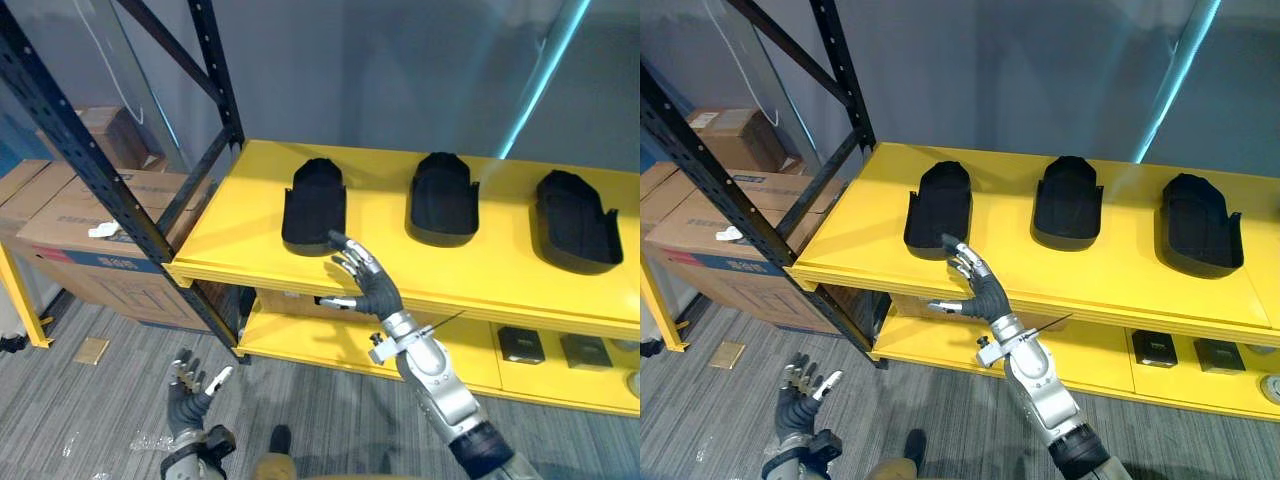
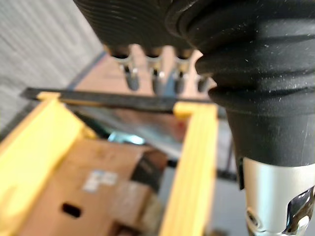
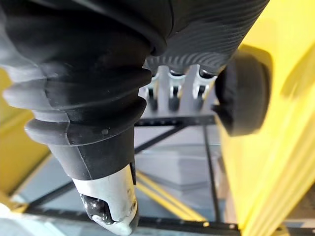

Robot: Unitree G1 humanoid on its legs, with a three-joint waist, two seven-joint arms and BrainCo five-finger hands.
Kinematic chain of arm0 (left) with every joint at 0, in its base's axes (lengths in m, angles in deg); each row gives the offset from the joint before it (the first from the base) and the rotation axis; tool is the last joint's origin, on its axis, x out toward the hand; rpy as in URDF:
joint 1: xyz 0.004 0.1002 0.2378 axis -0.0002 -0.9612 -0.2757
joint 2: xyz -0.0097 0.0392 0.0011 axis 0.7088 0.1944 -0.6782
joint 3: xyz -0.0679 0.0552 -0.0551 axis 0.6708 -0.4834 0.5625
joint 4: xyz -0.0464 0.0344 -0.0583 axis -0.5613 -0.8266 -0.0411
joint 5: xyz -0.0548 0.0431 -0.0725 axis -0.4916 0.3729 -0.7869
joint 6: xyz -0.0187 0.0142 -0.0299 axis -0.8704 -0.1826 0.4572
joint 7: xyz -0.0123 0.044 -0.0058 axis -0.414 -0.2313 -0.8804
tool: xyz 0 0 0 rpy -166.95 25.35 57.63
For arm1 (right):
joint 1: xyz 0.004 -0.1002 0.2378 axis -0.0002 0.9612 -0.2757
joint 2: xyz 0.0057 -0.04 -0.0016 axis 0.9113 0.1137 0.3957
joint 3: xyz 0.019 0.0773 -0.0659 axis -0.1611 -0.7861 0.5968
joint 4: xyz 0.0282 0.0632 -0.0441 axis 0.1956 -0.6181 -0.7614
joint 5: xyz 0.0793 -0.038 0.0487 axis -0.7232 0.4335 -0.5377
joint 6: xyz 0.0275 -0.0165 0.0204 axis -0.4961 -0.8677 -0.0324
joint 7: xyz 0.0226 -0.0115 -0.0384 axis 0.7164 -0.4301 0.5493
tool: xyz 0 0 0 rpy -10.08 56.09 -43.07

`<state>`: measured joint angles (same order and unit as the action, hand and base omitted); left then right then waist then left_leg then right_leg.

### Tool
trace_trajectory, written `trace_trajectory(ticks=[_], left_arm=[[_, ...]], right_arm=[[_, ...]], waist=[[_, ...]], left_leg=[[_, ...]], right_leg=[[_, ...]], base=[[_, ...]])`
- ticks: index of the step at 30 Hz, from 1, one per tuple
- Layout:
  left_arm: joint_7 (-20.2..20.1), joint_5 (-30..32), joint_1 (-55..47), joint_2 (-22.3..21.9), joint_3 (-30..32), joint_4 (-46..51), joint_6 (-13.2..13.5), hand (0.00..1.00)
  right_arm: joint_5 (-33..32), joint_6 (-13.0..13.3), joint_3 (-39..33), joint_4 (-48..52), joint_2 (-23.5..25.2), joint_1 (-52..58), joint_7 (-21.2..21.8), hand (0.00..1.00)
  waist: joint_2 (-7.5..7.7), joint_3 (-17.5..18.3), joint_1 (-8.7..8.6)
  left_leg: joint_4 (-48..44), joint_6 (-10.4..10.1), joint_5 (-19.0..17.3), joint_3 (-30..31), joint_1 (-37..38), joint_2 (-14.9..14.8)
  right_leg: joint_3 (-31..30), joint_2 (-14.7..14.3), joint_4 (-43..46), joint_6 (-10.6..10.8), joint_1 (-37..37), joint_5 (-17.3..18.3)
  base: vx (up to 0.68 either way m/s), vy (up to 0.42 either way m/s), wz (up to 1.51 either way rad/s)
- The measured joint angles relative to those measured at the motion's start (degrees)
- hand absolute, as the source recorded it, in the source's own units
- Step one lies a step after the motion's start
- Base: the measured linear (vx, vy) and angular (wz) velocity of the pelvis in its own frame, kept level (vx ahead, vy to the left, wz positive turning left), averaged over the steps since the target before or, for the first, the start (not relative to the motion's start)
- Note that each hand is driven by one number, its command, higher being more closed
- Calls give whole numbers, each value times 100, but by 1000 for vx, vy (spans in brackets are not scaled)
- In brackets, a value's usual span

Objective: Walk over and take plastic housings, then place them on the shelf

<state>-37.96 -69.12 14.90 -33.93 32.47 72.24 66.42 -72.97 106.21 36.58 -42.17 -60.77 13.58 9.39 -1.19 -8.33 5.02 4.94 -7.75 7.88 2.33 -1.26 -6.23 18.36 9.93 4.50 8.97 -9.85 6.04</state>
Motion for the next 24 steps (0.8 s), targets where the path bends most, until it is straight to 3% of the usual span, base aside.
trace_trajectory(ticks=[4, 12, 22, 24], left_arm=[[-173, -11, 79, 7, -274, -385, -3, 0], [-541, -69, 204, 173, -649, -588, -20, 0], [-798, -70, 271, 167, -1142, -818, -195, 0], [-798, -70, 281, 158, -1220, -799, -255, 0]], right_arm=[[259, -2, -27, -873, 31, -227, -259, 100], [530, 0, -287, -1632, 219, -834, -584, 100], [924, -12, -385, -1547, 520, -1352, -678, 100], [923, -168, -363, -1373, 587, -1403, -642, 100]], waist=[[-73, -44, 71], [-103, -109, 158], [-175, -378, 221], [-204, -428, 220]], left_leg=[[1, 25, 25, 88, -59, -27], [-3, 65, 69, 201, -178, -23], [-30, 133, 81, 287, -79, 200], [-30, 137, 88, 355, -74, 266]], right_leg=[[74, -45, -2, -52, -10, 39], [223, -63, 0, -17, -12, 19], [403, 249, 625, 64, 24, 422], [477, 335, 796, 83, 55, 512]], base=[[-40, -26, 10], [2, -23, 10], [12, -9, 11], [6, -13, 17]])
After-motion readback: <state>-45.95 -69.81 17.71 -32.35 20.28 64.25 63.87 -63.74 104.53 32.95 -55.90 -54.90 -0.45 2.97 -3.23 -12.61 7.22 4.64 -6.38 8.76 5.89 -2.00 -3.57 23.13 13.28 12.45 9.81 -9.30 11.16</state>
